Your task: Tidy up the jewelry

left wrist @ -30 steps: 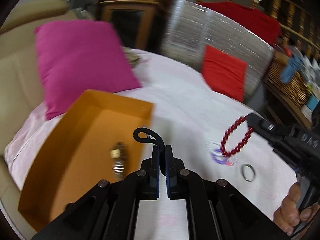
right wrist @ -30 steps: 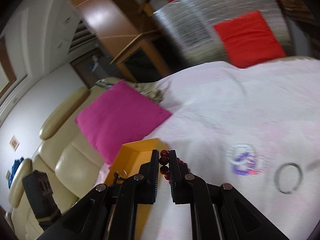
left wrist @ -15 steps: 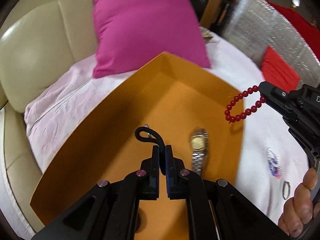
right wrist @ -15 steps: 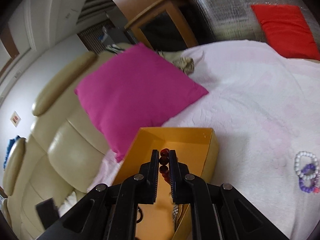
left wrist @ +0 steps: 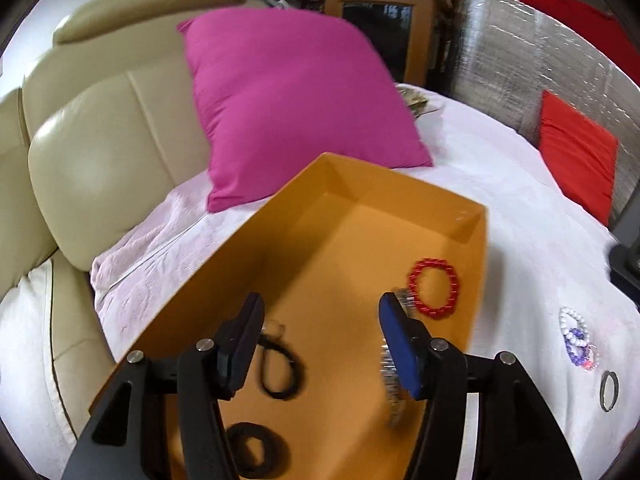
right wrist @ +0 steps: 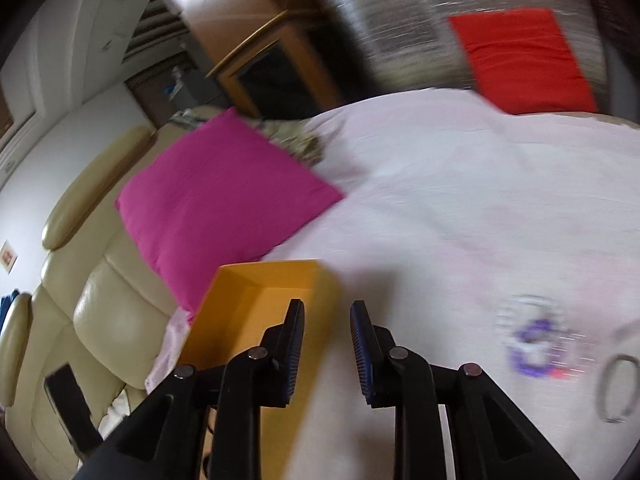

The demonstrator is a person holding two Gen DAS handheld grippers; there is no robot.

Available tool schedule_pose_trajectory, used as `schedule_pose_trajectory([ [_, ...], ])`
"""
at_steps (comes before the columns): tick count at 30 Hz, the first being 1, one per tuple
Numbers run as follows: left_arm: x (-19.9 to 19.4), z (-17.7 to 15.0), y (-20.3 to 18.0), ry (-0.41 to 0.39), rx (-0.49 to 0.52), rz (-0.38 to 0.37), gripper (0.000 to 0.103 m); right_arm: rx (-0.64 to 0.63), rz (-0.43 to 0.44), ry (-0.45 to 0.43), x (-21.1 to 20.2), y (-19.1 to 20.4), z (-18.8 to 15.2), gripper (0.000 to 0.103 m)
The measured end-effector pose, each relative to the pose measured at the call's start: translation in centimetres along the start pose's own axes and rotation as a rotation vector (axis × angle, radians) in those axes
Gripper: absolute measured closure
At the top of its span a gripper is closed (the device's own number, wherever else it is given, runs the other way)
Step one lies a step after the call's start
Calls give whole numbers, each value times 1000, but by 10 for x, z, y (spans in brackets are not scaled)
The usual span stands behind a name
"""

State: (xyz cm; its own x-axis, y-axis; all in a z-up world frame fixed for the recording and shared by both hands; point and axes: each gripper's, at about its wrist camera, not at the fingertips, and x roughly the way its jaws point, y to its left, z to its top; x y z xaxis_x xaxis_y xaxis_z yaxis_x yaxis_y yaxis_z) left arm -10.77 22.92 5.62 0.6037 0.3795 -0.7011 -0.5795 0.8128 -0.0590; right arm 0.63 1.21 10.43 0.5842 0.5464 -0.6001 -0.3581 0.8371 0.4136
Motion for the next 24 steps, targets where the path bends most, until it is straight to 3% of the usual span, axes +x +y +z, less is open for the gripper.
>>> schedule_pose_trajectory([
  [2,-9,0,-14,-27,36,-2,42,55,-37,-34,-29,-37,-3,75],
  [3,-14,-3,-27,-48,65,-1,40,76,-53,-44,-39,-50,-5,70],
  [6,-25,-9,-57,-91,141,-8,33,168,-115,-76,-74,-99,-15,42],
  [10,-30,-21,-101,-105,243,-40,32,283,-165,-52,-100,-149,-27,41],
  [14,-24,-33,-135,-55,318,-71,31,386,-173,-18,-105,-191,-37,41],
  [19,-10,-40,-157,3,355,-75,31,501,-154,59,-96,-230,-45,41],
  [24,-1,-40,-171,19,360,-71,31,545,-143,53,-106,-248,-45,41],
])
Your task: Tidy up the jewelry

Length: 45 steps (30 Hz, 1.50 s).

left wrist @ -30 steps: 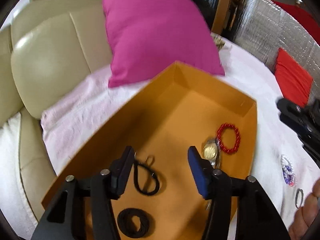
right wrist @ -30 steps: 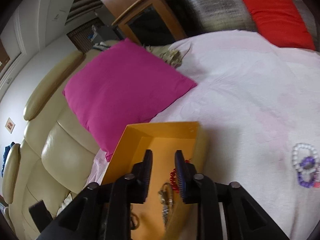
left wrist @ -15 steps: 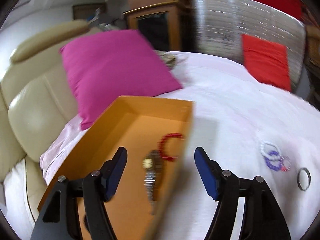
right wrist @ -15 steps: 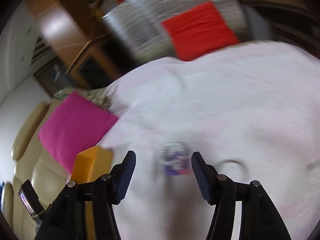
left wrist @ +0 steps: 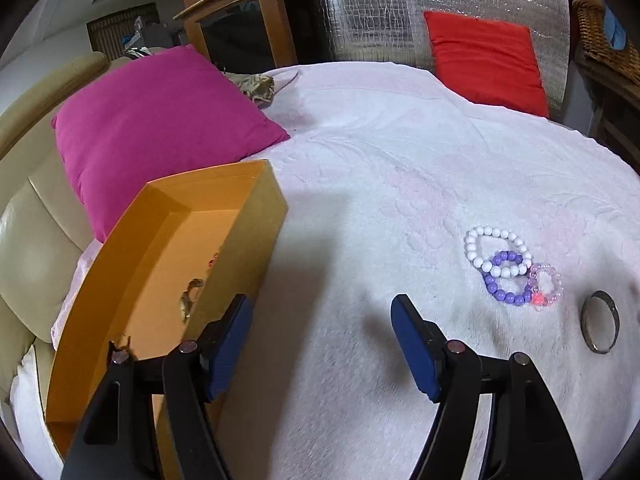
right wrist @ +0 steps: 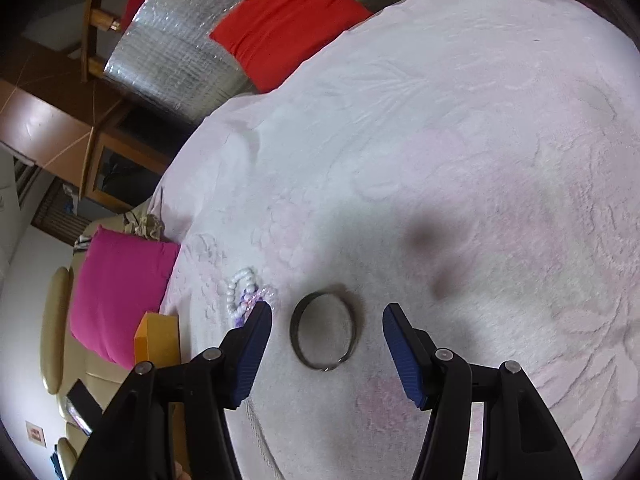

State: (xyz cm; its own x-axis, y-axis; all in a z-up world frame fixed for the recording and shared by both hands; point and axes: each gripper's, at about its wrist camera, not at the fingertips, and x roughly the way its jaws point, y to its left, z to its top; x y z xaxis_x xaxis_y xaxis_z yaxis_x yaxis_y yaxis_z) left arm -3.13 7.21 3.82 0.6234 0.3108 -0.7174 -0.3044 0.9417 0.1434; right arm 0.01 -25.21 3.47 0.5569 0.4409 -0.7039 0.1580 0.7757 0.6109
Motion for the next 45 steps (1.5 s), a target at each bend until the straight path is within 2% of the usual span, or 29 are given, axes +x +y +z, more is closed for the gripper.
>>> schedule_pose_trajectory([
  [3,9,4,-12,11,14,-45,31,37,22,5,-1,-8,4,41],
  [11,43,24,-49,83,-53,-290,31,85,66,44,6,-18,8,41],
  [15,60,27,-71,125,-82,-353,31,86,70,53,7,-19,8,41],
  [17,66,27,-81,137,-68,-349,31,79,71,59,8,-18,8,41],
  [24,67,28,-96,130,63,-214,30,58,82,81,12,-13,7,41],
  [26,66,23,-90,127,88,-168,29,50,85,86,14,-10,5,41],
  [33,63,21,-56,148,42,-105,29,-4,69,92,19,3,-4,41],
  [38,61,20,-26,184,-49,-257,31,-17,63,91,22,6,-6,41],
  [40,58,19,-21,172,-35,-287,47,-35,59,83,23,10,-8,42],
  [41,58,18,-19,172,-23,-302,58,-47,53,78,24,12,-8,42],
  [42,60,18,-17,175,-20,-313,62,-58,46,76,25,14,-9,43],
  [45,62,20,-13,163,-43,-360,65,-58,37,82,28,15,-11,44],
])
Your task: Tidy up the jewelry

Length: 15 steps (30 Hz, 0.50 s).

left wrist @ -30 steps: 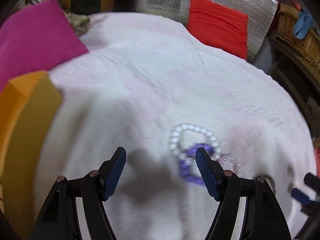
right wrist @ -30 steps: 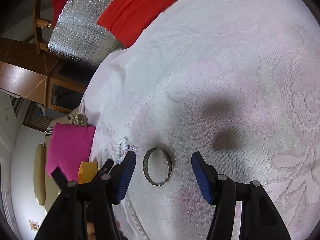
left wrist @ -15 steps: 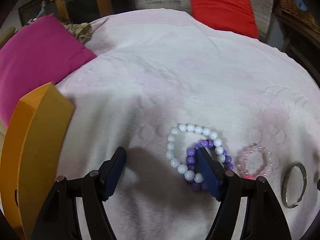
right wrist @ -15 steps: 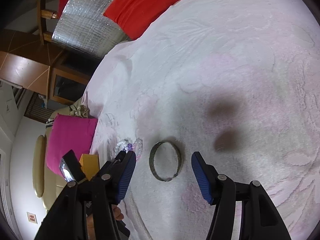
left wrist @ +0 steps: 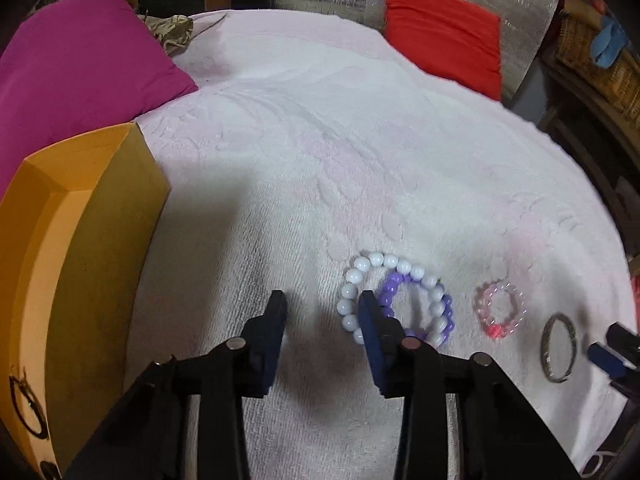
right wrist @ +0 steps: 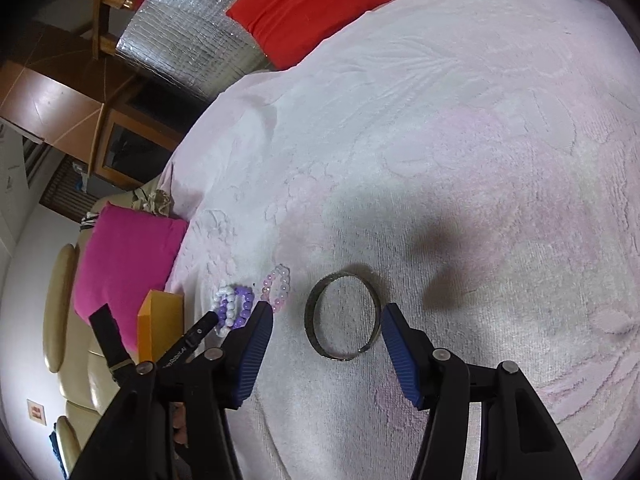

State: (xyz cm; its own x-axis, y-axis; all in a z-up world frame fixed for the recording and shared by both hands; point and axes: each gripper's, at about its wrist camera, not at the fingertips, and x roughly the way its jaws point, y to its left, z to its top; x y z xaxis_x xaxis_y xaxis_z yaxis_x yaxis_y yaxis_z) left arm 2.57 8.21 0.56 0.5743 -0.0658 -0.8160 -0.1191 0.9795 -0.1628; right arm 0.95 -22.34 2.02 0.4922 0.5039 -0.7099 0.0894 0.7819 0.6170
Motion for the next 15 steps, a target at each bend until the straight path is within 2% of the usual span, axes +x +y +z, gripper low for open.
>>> schedule_pose_trajectory([
  [3,-1,5,7,-14,-33,-55,65,12,-6,11,3,-2,1,44],
  [7,11,10,6,2,-45,-75,64,36,-12,43,10,-9,0,44],
  [11,15,12,-1,-9,-20,-63,63,45,-10,52,12,-13,1,44],
  [12,15,12,-2,-11,-24,-58,65,47,-10,49,11,-14,1,44],
  [13,14,12,-2,-15,-26,-57,78,50,-10,43,10,-15,2,44],
  [15,15,12,-3,-12,-22,-77,92,46,-10,36,9,-15,3,44],
])
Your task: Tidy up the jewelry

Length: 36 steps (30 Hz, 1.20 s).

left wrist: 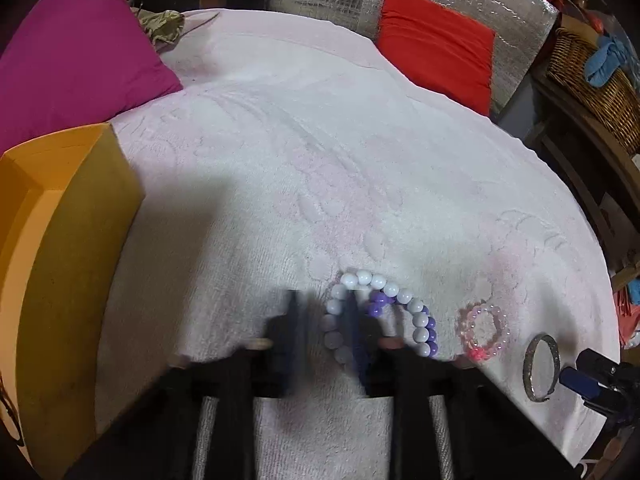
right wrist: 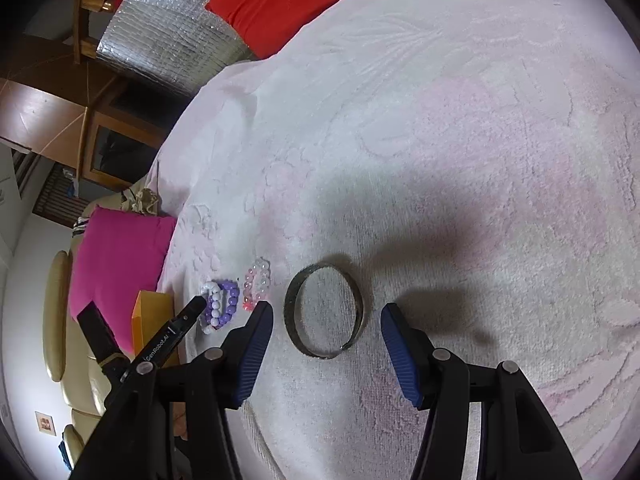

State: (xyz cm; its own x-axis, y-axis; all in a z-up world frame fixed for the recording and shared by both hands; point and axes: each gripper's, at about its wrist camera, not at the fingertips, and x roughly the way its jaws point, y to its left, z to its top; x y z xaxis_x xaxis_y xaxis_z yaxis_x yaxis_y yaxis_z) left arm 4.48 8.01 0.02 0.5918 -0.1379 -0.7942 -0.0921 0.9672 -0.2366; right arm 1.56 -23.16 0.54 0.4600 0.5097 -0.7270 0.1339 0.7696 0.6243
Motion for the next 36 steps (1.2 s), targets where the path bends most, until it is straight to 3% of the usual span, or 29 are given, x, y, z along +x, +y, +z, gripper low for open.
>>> schedule_pose_trajectory([
  [3,-3,-1,-1,-6,13,1,94,-20,-22,-10,2,4,0,47],
  [9,-28,1,3,-68,-18,-100,94,-86,-76,-10,9,15,3,49],
  [13,-44,2,7,-115,-39,-161,95,-164,-126,-13,15,28,-3,37],
  [18,-55,3,11,-148,-58,-190,95,-311,-238,-33,27,47,-16,33],
  [24,-65,2,13,-174,-49,-181,94,-497,-390,-71,41,64,-35,30],
  [27,-67,0,11,-178,-34,-165,95,-559,-458,-102,45,68,-40,39],
  [36,-70,-3,0,-193,24,-85,94,-482,-419,-140,32,62,-31,39],
])
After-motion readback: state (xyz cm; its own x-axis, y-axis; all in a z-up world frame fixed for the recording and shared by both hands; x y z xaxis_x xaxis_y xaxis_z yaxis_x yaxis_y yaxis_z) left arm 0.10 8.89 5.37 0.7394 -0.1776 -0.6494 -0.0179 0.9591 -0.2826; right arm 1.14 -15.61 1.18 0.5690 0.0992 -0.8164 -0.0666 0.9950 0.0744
